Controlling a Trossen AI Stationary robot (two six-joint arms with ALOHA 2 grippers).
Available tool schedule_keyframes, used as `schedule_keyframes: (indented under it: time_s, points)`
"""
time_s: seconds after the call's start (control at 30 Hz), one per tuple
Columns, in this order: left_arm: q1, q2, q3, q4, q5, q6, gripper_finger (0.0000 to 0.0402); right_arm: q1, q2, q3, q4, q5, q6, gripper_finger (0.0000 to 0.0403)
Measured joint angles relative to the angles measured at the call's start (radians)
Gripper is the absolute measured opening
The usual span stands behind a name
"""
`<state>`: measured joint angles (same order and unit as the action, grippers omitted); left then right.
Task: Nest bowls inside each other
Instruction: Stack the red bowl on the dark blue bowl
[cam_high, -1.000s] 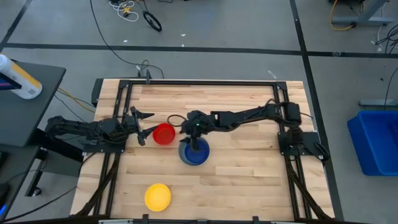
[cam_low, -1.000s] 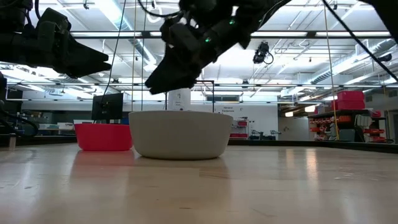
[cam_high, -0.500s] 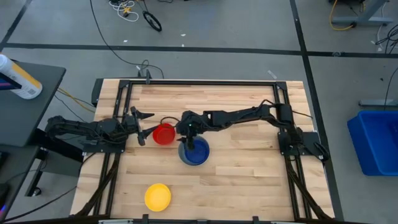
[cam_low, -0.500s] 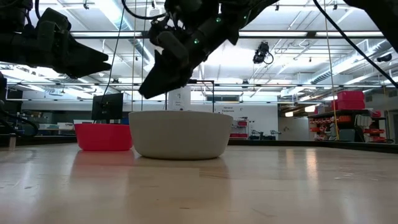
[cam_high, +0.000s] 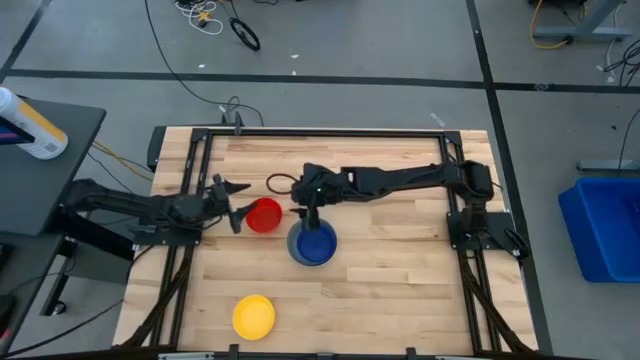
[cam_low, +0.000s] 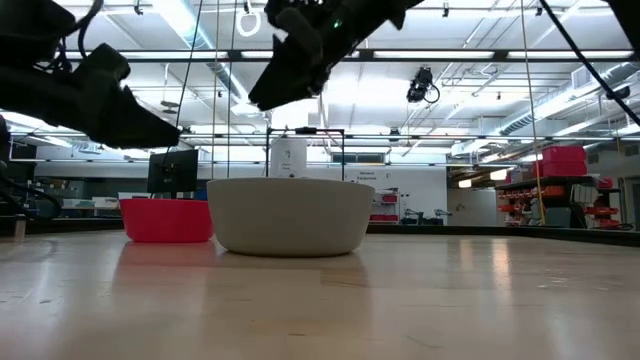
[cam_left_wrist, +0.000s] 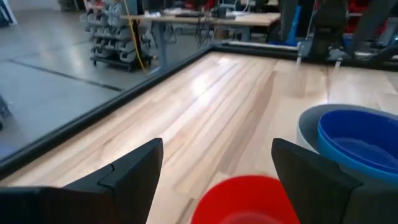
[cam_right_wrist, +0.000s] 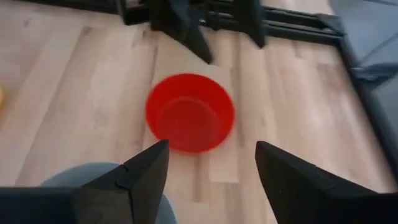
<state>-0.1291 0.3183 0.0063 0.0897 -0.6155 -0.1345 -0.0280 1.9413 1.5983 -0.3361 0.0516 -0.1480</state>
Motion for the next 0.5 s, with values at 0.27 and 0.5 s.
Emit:
schedule_keyframes:
  time_s: [0.27,0.5]
  points:
    - [0.000,0.094,0.000,0.038,0.002,-0.100,0.0307,0.029,-0.153,-0.088,-0.002,0.108,-0.012,0.0245]
    - [0.000,0.131,0.000,0.022,0.006,-0.195,0.0307,0.045,-0.349,-0.293,0.040,0.158,0.066,0.0256]
